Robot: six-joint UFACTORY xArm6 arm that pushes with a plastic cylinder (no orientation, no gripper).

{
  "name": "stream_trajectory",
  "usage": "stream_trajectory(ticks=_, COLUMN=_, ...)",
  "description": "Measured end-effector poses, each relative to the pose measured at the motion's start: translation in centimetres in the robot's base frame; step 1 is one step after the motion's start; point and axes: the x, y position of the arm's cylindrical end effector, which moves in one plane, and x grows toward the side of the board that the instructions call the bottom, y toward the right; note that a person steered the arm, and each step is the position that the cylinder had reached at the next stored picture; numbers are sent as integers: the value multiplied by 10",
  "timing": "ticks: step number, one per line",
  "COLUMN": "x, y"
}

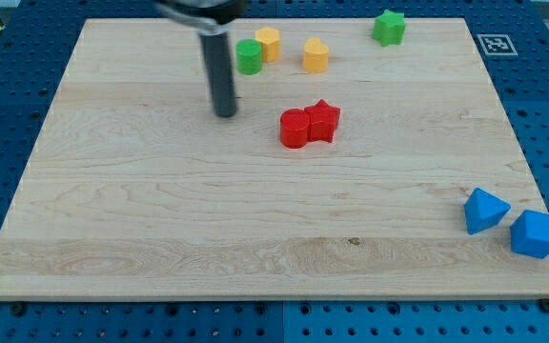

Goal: Nudge yellow heart left a bit

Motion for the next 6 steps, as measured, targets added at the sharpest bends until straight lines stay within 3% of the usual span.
stream_trajectory(ticks=2, x=-28, y=126)
stream_trajectory(ticks=3, x=-62, y=160)
stream_trajectory(ticks=4, x=-100, y=139)
stream_trajectory(ticks=6, x=-114, y=83)
